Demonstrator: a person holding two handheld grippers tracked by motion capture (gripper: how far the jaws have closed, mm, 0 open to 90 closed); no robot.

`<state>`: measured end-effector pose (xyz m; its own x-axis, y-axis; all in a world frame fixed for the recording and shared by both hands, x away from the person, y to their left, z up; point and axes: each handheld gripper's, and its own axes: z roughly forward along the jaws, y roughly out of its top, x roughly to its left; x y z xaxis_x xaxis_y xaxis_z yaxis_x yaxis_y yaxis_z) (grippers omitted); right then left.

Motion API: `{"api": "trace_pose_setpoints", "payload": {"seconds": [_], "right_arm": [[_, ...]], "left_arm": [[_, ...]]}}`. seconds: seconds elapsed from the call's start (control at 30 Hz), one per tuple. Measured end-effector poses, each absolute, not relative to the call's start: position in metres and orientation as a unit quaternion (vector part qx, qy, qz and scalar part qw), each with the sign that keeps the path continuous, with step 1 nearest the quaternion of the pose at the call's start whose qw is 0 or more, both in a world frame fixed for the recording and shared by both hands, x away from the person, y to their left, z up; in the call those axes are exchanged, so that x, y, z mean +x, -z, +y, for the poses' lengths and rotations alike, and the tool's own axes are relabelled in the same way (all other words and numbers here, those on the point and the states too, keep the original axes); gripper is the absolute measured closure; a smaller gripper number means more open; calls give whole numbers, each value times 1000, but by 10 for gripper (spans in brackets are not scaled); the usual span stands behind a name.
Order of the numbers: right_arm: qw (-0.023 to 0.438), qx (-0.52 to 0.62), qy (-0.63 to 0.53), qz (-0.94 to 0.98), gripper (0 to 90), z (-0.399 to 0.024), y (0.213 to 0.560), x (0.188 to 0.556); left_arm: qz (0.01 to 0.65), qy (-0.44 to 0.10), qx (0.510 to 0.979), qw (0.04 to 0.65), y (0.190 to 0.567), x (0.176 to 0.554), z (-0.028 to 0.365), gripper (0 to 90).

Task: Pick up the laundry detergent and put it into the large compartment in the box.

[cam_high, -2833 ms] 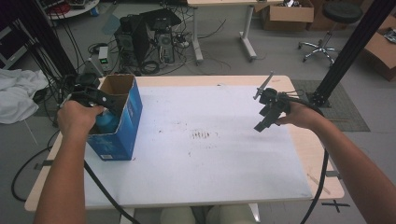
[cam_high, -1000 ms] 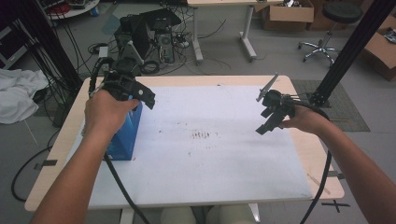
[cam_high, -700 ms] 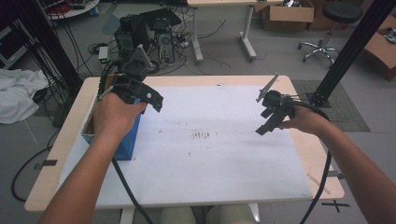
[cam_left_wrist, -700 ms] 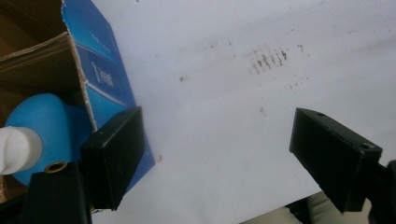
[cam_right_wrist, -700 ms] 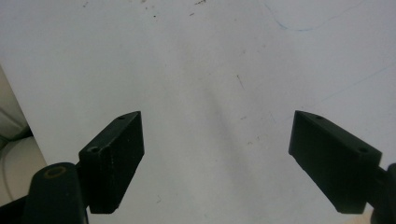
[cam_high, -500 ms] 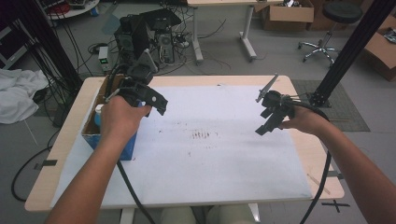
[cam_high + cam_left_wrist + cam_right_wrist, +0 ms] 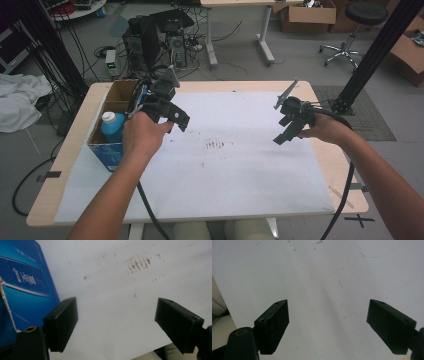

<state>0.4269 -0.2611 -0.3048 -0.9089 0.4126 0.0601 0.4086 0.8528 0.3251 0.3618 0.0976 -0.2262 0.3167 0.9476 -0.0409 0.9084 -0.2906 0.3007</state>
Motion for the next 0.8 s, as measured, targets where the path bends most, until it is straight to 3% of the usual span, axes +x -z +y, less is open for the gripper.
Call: {"api": "trace_pose_setpoints", "payload": {"seconds": [0.8], "right_arm": [[4, 211, -170, 963, 180, -260, 307, 427]], "left_arm": [[572, -62, 807, 130, 255, 361, 81, 201]]}}
